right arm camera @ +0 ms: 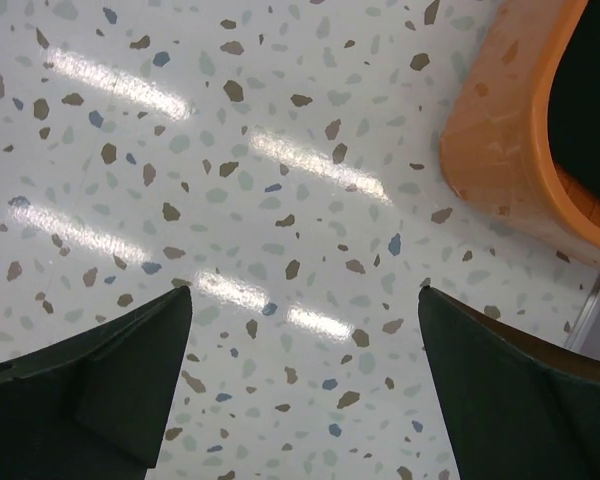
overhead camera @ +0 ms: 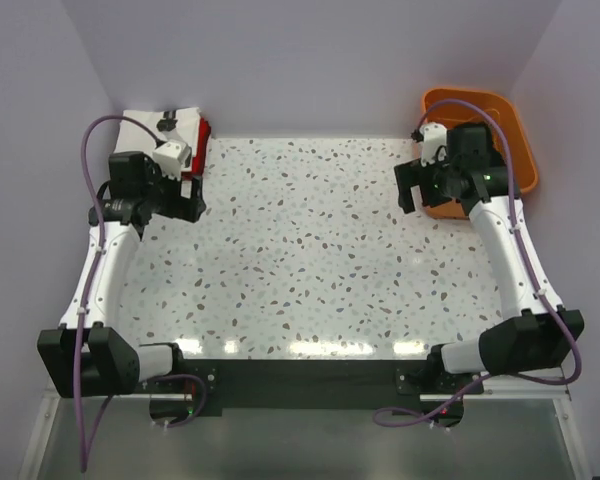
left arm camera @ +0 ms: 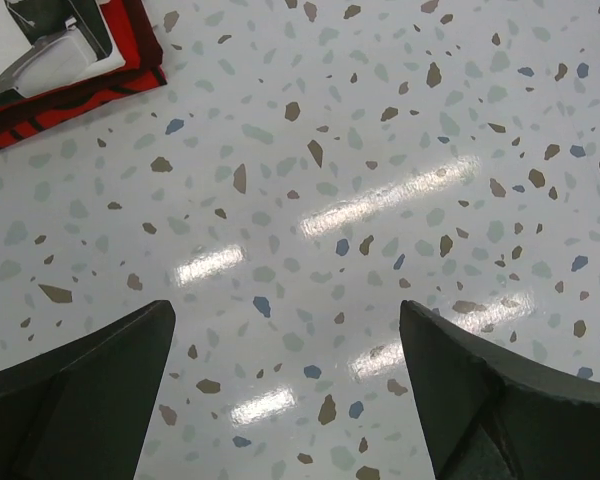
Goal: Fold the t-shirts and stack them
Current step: Grab the tshirt from the pile
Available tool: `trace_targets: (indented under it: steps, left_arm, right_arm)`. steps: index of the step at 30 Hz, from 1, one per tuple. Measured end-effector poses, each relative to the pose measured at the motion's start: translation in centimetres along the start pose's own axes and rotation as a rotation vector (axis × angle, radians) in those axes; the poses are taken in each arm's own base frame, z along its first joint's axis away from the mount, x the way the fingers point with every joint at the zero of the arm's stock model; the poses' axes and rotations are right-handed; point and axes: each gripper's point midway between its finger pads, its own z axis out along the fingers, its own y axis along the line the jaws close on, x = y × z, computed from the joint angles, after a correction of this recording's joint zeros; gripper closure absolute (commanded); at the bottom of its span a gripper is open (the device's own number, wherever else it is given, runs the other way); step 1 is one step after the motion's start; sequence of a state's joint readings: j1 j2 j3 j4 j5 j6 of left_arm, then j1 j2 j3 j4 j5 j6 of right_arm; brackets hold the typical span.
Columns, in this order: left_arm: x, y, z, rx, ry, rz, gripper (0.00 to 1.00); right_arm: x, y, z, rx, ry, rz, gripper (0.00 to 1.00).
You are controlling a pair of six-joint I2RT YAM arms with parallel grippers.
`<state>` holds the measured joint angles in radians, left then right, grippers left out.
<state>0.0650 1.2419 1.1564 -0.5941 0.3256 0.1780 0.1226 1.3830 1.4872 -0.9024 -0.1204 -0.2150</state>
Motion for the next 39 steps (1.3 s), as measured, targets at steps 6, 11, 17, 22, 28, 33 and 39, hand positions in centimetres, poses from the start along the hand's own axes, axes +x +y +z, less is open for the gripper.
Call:
trace_targets:
  steps: [6, 11, 17, 22, 28, 33, 39]
  left_arm:
    - [-1.2, 0.2, 1.1, 0.027, 0.006, -0.007, 0.0]
    - [-3.0, 0.6, 1.7, 0.03, -0.015, 0.001, 0.0]
    - [-3.7, 1.5, 2.9, 0.017, -0.004, -0.003, 0.0]
    - [-3.4, 2.5, 4.2, -0.007, 0.034, -0.015, 0.0]
    - [-3.0, 3.0, 5.0, -0.021, 0.071, -0.027, 0.0]
    - [-3.5, 3.5, 6.0, -0.023, 0.09, -0.04, 0.0]
    - [-3.2, 3.7, 7.1, -0.017, 0.129, -0.079, 0.0]
  right_arm:
    - [-1.3, -6.8, 0.6, 0.149, -0.028, 0.208, 0.01]
    - [-5.0, -16.4, 3.0, 0.361, -0.089, 0.343, 0.02]
    - [-6.2, -22.9, 8.4, 0.549, -0.076, 0.38, 0.05]
    - [-2.6, -25.6, 13.7, 0.64, 0.032, 0.42, 0.08]
    - [2.0, -27.9, 17.7, 0.666, 0.131, 0.464, 0.05]
    - [5.3, -29.6, 19.9, 0.666, 0.185, 0.512, 0.01]
    - [5.9, -31.0, 21.4, 0.624, 0.163, 0.551, 0.15]
